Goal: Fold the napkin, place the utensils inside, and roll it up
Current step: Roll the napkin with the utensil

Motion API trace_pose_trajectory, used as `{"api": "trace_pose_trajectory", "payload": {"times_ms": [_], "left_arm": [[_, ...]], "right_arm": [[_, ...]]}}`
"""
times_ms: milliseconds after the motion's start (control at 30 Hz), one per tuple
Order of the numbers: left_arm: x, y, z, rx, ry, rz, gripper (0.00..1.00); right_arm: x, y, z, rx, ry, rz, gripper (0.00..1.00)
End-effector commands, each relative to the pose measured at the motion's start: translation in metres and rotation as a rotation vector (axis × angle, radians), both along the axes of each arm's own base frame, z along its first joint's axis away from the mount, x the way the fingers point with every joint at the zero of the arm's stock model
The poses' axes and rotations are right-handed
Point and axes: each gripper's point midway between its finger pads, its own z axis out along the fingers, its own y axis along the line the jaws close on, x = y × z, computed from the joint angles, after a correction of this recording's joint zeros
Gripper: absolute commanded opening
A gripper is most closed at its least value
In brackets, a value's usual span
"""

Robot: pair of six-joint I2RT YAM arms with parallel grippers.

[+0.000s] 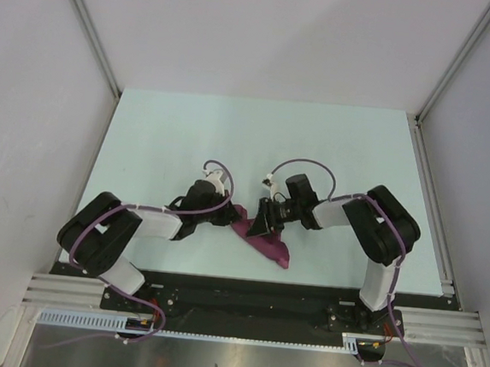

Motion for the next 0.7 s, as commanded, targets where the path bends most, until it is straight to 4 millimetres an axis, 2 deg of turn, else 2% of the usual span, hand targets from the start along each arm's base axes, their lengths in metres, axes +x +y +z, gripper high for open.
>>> {"api": "trace_pose_trajectory", "payload": {"times_ms": [0, 67, 100, 133, 167, 200, 233, 267, 333, 533, 667], "left_arm": [[0.004, 0.002, -0.007, 0.068, 0.034, -0.007, 0.00], [0.005, 0.003, -0.008, 0.095, 0.053, -0.015, 0.00], [0.005, 0.003, -0.010, 0.102, 0.061, -0.019, 0.00], [0.002, 0.004, -0.013, 0.115, 0.078, -0.020, 0.00], [0.003, 0.002, -0.011, 0.111, 0.081, -0.026, 0.00], [0.003, 0.002, -0.011, 0.113, 0.085, -0.029, 0.00], [0.002, 0.003, -0.013, 0.118, 0.094, -0.029, 0.00], [0.001, 0.001, -0.013, 0.115, 0.099, -0.035, 0.00], [0.001, 0.001, -0.012, 0.114, 0.105, -0.039, 0.00], [0.000, -0.004, -0.014, 0.110, 0.127, -0.061, 0.00], [0.000, -0.007, -0.014, 0.105, 0.134, -0.066, 0.00]], "right_arm": [[0.019, -0.020, 0.015, -0.192, -0.139, -0.041, 0.50], [0.031, -0.029, 0.024, -0.268, -0.225, -0.083, 0.55], [0.029, -0.031, 0.038, -0.295, -0.277, -0.090, 0.57], [0.039, -0.035, 0.041, -0.362, -0.357, -0.135, 0.58], [0.041, -0.037, 0.044, -0.399, -0.419, -0.139, 0.59], [0.030, -0.031, 0.048, -0.422, -0.475, -0.116, 0.60], [0.036, -0.036, 0.054, -0.470, -0.561, -0.167, 0.60], [0.033, -0.035, 0.057, -0.479, -0.606, -0.167, 0.62], [0.025, -0.024, 0.065, -0.480, -0.727, -0.153, 0.62], [0.002, -0.008, 0.049, -0.570, -0.948, -0.056, 0.66], [-0.002, -0.005, 0.025, -0.632, -0.970, 0.010, 0.65]]}}
